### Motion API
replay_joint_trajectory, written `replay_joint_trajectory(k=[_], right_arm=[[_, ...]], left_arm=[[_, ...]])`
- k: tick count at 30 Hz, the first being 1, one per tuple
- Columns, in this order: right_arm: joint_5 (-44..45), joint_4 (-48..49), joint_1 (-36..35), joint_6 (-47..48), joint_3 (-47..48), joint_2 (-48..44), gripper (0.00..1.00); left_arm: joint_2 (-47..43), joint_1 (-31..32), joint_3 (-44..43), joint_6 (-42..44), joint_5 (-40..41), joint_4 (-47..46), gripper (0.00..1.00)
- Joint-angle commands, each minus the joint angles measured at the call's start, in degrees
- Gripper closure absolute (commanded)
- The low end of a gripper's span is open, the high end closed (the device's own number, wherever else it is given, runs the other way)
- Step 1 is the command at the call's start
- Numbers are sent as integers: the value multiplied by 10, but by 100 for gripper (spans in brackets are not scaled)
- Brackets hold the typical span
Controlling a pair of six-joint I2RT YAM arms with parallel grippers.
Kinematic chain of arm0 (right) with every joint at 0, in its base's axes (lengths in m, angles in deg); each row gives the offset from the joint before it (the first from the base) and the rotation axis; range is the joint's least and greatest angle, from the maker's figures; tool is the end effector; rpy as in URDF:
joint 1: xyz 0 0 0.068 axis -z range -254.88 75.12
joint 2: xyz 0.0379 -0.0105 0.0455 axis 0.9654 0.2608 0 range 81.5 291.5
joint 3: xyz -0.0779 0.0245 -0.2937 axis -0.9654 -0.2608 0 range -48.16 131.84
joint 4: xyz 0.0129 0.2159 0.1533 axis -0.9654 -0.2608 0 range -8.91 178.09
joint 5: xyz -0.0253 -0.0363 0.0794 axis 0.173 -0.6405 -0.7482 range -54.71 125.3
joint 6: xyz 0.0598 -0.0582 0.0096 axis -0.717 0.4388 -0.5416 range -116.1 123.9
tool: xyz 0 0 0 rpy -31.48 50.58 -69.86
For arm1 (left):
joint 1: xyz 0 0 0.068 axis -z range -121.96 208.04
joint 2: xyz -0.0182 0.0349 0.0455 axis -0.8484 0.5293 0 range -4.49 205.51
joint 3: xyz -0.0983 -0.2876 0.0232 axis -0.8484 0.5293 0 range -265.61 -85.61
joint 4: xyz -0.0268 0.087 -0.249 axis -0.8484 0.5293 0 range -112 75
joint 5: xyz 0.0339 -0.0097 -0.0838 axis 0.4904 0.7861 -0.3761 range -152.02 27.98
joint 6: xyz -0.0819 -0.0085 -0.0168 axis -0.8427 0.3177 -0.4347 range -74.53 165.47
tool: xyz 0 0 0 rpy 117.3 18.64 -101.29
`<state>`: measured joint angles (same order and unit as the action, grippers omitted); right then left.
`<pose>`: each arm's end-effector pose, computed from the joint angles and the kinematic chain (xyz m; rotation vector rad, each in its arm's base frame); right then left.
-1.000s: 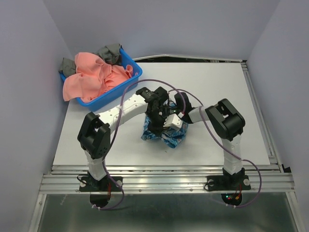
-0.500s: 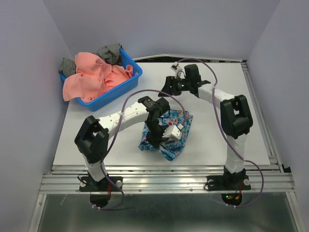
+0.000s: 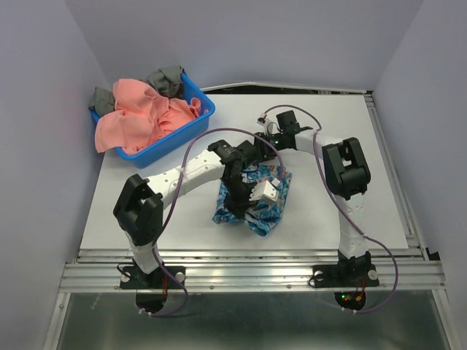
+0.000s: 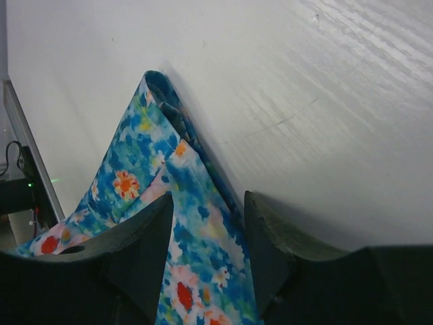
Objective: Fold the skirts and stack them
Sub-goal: Fold the skirt
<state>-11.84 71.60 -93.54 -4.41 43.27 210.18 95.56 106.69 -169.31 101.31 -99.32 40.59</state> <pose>0.4693 0.2153 0.1424 -0.5693 2.4083 1.2264 0.1996 -0.2944 0.2634 2.2452 1.6244 -0.9162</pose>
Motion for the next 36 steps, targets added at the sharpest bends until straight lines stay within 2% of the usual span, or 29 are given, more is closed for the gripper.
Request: replay_joint_trajectory(k=[1, 4, 16, 25, 31, 36], right_arm=[[-8, -40, -26, 33, -15, 17, 50], [-26, -40, -46, 39, -43, 5, 57], [-57, -8, -106, 27, -151, -58, 58], [-51, 2, -118, 19, -165, -76, 58], [-55, 2, -128, 14, -164, -75, 57], [-55, 2, -128, 11, -159, -71, 58]], left_arm=[[9, 0, -38, -32, -20, 15, 96], [11, 0, -46, -40, -16, 13, 94], [23, 0, -66, -39, 0, 16, 90], [58, -15, -100, -13, 45, 12, 89], [100, -45, -152, -18, 80, -17, 89], [114, -50, -150, -24, 102, -61, 89]])
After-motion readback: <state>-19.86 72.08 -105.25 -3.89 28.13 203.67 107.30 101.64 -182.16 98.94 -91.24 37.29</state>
